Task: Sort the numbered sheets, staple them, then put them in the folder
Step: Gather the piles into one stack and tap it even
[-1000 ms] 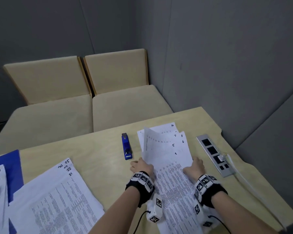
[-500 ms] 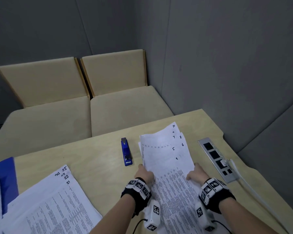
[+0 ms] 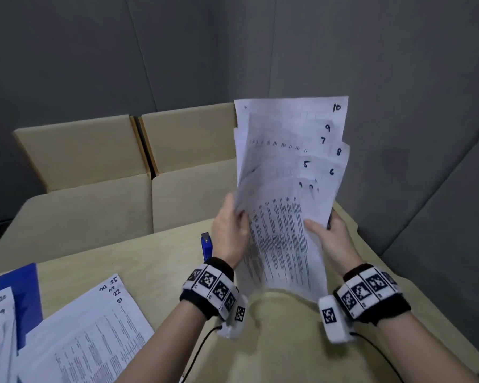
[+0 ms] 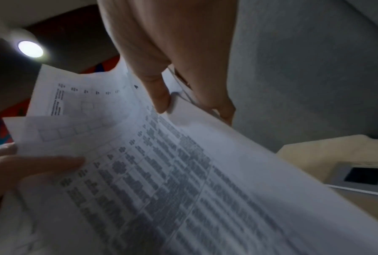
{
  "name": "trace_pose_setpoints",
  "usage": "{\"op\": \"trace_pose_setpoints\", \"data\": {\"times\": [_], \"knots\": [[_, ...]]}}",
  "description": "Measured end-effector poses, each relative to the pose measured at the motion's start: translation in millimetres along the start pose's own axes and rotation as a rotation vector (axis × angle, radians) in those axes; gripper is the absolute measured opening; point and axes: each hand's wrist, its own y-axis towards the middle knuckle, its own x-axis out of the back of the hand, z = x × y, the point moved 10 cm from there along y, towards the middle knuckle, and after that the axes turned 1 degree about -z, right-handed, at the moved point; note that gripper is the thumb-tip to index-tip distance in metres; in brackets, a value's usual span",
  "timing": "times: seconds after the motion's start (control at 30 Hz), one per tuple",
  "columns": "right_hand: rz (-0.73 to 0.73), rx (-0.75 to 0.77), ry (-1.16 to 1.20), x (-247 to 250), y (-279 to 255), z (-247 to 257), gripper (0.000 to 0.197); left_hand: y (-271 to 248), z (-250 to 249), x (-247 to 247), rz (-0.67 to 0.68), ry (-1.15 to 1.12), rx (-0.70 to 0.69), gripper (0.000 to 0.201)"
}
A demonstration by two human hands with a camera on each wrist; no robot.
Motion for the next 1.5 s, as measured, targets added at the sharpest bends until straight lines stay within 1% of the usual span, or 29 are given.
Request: {"op": "trace_pose_setpoints", "data": {"times": [0.03, 0.1, 0.17, 0.23, 0.33, 0.43, 0.5, 0.57, 0.63, 0.7, 0.77, 0.83, 0.93, 1.03, 1.07, 1.17, 1.2, 1.3, 1.33, 1.43, 1.5], "knots": [[-0.012, 0.03, 0.002, -2, -3, 9, 0.034, -2, -9, 3, -0.03, -0.007, -0.041, 0.033], [-0.023, 0.019, 0.011, -8, -9, 9, 0.03, -11, -15, 2, -0.052, -0.013, -0.091, 0.035], [-0.038, -0.039, 0.043, -11, -15, -10, 0.032, -23, -3, -8, -0.015, -0.013, -0.059, 0.039], [-0.078, -0.118, 0.086, -9, -21, -33, 0.035, -37, 20, -21, 0.045, -0.008, 0.025, 0.04], [-0.15, -0.229, 0.135, -1, -26, -63, 0.051, -56, 53, -33, 0.095, 0.003, 0.197, 0.044], [-0.181, -0.242, 0.173, 5, -25, -72, 0.061, -67, 72, -38, 0.115, -0.057, 0.314, 0.05], [-0.192, -0.252, 0.192, 10, -21, -79, 0.063, -71, 81, -37, 0.117, -0.094, 0.398, 0.045], [-0.173, -0.255, 0.217, 12, -16, -85, 0.067, -72, 84, -34, 0.111, -0.133, 0.453, 0.04], [-0.163, -0.245, 0.212, 12, -14, -86, 0.073, -74, 88, -34, 0.123, -0.179, 0.508, 0.045], [-0.159, -0.223, 0.209, 12, -12, -83, 0.07, -72, 90, -35, 0.123, -0.239, 0.528, 0.05], [-0.146, -0.218, 0.199, 10, -12, -80, 0.071, -69, 87, -37, 0.124, -0.262, 0.508, 0.051], [-0.141, -0.23, 0.181, 8, -14, -79, 0.067, -69, 86, -42, 0.144, -0.249, 0.478, 0.048], [-0.163, -0.252, 0.178, 9, -19, -78, 0.048, -71, 91, -45, 0.123, -0.291, 0.501, 0.039], [-0.16, -0.234, 0.216, 7, -20, -76, 0.032, -72, 98, -45, 0.077, -0.379, 0.576, 0.04], [-0.156, -0.217, 0.203, 6, -20, -76, 0.03, -72, 100, -48, 0.08, -0.385, 0.577, 0.041], [-0.152, -0.197, 0.175, 4, -20, -79, 0.037, -73, 92, -51, 0.093, -0.355, 0.545, 0.041], [-0.16, -0.202, 0.174, 4, -21, -80, 0.035, -72, 88, -48, 0.068, -0.34, 0.528, 0.046], [-0.136, -0.214, 0.198, 4, -22, -85, 0.028, -58, 64, -36, 0.009, -0.372, 0.521, 0.092], [-0.124, -0.207, 0.193, 4, -23, -85, 0.03, -50, 55, -33, -0.01, -0.386, 0.523, 0.096], [-0.101, -0.183, 0.164, 4, -23, -86, 0.038, -20, 38, -21, -0.09, -0.361, 0.559, 0.083], [-0.082, -0.177, 0.156, 2, -23, -86, 0.033, -7, 36, -20, -0.106, -0.286, 0.586, 0.082]]}}
